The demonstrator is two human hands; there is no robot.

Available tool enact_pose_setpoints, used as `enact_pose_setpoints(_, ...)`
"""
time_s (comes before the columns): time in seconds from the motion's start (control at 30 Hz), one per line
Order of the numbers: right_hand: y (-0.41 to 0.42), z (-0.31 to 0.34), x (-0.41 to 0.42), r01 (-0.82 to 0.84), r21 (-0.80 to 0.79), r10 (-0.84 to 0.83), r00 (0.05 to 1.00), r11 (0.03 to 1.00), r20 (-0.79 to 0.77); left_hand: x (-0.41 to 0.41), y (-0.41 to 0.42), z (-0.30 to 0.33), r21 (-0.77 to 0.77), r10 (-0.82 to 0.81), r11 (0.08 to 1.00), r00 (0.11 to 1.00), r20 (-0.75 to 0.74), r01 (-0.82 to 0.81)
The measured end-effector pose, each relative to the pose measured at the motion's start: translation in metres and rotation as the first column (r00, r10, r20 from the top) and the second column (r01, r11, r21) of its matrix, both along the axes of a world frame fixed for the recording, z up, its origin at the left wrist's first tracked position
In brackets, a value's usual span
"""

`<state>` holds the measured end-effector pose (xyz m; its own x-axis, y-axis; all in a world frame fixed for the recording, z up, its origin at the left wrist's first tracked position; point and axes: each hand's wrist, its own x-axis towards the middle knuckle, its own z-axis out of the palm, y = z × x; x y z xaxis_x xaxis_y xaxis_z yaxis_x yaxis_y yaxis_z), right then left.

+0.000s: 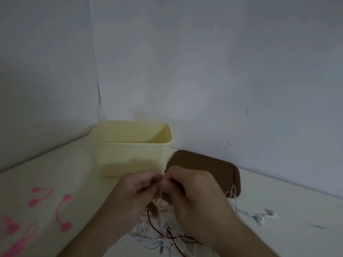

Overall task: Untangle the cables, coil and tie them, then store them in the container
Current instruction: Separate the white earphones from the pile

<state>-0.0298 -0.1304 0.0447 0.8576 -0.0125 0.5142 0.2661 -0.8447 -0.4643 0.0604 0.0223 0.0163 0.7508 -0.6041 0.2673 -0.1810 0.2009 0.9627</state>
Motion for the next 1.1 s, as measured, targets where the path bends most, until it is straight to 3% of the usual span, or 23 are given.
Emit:
enact_pose_setpoints(0.13,-0.013,0.004,0.001,0.078,0.091,-0.084,0.995,0.993,0.053,0.001,0.003,0.001,-0.085,-0.26,0.965,0.953,-0.156,0.25)
enact_pose_setpoints(0.27,-0.009,0.002,0.003,0.106,0.13,-0.103,0.994,0.986,-0.028,0.002,0.005,-0.002,-0.188,-0.303,0.946,0.929,-0.214,0.266)
enact_pose_setpoints(0.5,0.011,-0.007,0.005,0.048,-0.127,-0.078,0.967,0.991,-0.241,0.003,0.002,0.004,-0.364,-0.042,0.928,0.947,-0.32,-0.082)
enact_pose_setpoints(0.57,0.013,-0.002,0.002,0.04,-0.155,-0.078,0.966,0.987,-0.245,0.004,0.0,0.004,-0.287,0.057,0.95,0.973,-0.226,-0.123)
enact_pose_setpoints(0.63,0.013,0.005,-0.001,0.039,-0.174,-0.075,0.976,0.984,-0.206,0.004,-0.002,0.0,-0.15,0.156,0.976,0.987,-0.042,-0.16)
enact_pose_setpoints(0.7,0.008,0.01,-0.003,0.059,-0.13,-0.073,0.992,0.99,-0.1,0.002,-0.004,-0.002,-0.046,0.076,0.996,0.996,0.046,-0.074)
enact_pose_setpoints(0.77,-0.001,0.011,-0.002,0.084,-0.072,-0.086,0.996,0.994,-0.015,0.001,-0.002,-0.002,0.008,-0.087,0.996,0.995,0.04,0.086)
enact_pose_setpoints(0.93,-0.012,0.013,-0.001,0.097,0.126,-0.101,0.994,0.987,0.027,0.006,0.006,0.001,-0.082,-0.381,0.924,0.921,-0.085,0.374)
enact_pose_setpoints(1.0,-0.008,0.01,-0.001,0.081,0.195,-0.079,0.997,0.977,-0.018,0.005,0.006,-0.001,-0.17,-0.38,0.919,0.913,-0.146,0.355)
enact_pose_setpoints(1.1,-0.001,0.002,0.001,0.062,0.126,-0.051,0.995,0.99,-0.088,0.001,0.005,0.0,-0.331,-0.251,0.93,0.934,-0.254,0.16)
